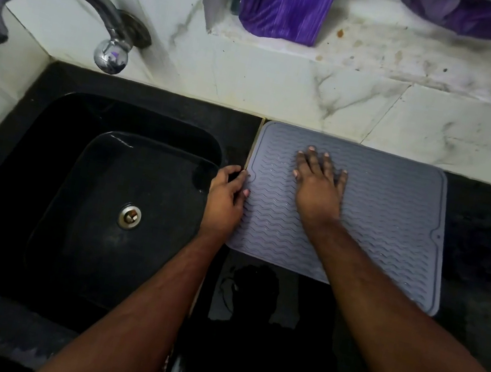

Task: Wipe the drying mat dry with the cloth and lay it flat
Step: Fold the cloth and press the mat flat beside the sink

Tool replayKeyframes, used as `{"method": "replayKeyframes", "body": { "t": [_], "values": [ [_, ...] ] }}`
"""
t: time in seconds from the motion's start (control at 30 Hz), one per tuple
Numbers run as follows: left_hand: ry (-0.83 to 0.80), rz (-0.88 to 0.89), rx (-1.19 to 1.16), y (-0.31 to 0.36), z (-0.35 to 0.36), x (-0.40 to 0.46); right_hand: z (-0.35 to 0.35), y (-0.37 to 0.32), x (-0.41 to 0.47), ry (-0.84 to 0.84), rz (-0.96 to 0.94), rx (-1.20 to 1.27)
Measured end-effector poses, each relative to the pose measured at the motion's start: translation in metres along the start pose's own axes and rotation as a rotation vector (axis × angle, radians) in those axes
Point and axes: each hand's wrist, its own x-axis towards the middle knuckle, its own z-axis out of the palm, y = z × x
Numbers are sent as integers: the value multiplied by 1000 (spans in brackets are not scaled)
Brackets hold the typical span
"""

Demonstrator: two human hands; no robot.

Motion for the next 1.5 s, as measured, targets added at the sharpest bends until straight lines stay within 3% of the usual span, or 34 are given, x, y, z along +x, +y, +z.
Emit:
{"method": "replayKeyframes", "body": {
  "t": [0.2,0.3,0.4,0.53,0.83,1.07,1.5],
  "values": [
    [-25,-1,8,10,-8,-2,-17,-26,-28,-8,-71,-39],
    [41,-32,69,14,-18,-19,-20,-43,-67,-7,-80,-1],
    [59,-91,208,5,-25,-48,-10,-53,-105,-89,-29,14],
    [47,-86,171,-3,-26,-72,5,-55,-132,-174,-22,-18],
    [106,-148,30,-4,-21,-86,-3,-47,-129,-255,-15,8],
    [136,-165,101,0,-17,-87,-7,-52,-124,-331,-6,-22],
    [181,-184,7,-3,-19,-87,-7,-54,-123,-315,-19,-47]
  ]
}}
